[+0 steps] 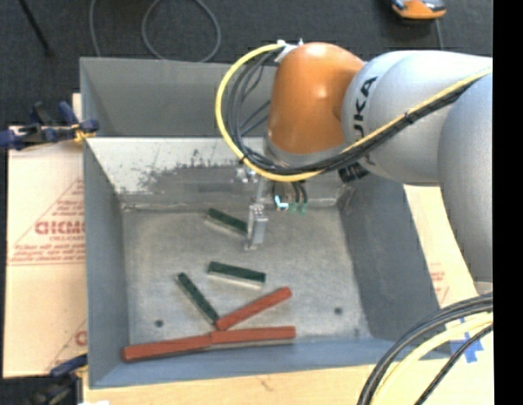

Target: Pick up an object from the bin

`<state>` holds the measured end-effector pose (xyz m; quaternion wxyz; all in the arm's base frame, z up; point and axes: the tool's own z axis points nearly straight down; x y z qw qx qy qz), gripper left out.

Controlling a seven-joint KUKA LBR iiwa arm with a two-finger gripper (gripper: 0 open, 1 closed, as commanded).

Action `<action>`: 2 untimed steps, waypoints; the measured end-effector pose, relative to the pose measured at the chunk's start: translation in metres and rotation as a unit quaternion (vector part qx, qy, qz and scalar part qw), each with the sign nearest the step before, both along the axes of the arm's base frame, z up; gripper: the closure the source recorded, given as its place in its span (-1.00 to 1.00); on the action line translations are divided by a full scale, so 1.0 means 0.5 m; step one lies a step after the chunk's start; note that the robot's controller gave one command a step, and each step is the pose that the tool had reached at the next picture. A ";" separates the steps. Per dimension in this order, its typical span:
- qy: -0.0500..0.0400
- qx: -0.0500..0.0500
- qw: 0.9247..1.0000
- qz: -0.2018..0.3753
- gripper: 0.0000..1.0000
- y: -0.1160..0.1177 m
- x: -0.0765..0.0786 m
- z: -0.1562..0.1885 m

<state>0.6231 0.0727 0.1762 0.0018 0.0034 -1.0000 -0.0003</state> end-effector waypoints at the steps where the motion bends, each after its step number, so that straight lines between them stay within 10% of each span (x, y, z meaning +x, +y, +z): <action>1: -0.001 -0.001 0.998 -0.071 -1.00 -0.092 0.022 -0.214; 2: -0.004 0.000 0.998 -0.070 1.00 -0.089 0.026 -0.204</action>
Offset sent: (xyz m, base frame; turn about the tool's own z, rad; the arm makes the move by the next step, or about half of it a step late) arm 0.0116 -0.0436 -0.1031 0.1430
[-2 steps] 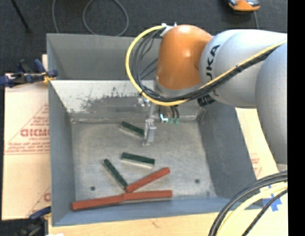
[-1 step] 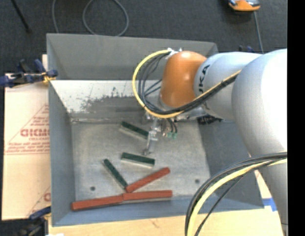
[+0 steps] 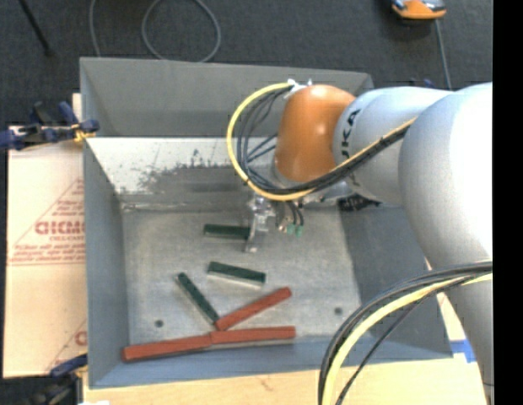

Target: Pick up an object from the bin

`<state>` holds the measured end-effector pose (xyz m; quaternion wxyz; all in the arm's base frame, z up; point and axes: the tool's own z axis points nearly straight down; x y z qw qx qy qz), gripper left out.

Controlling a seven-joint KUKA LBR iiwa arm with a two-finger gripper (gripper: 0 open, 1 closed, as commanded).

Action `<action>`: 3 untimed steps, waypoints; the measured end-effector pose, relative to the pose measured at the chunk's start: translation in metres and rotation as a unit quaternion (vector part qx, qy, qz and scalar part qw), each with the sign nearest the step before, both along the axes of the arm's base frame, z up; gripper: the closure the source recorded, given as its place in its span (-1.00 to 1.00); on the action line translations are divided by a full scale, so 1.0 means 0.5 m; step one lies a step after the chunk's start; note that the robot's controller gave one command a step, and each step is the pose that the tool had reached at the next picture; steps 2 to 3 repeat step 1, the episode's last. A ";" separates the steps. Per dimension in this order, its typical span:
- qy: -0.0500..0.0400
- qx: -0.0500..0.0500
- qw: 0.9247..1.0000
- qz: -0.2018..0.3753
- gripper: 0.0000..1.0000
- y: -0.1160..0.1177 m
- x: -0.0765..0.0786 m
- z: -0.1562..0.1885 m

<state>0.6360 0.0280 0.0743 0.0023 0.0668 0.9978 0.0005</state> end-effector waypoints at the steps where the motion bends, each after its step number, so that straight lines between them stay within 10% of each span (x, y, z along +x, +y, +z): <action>1: -0.005 0.000 1.000 0.004 1.00 -0.020 0.012 0.310; 3: -0.005 0.000 1.000 0.004 1.00 -0.020 0.012 0.310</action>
Offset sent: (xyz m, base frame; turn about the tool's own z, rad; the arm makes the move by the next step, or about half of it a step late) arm 0.0029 -0.0098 0.1484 -0.0089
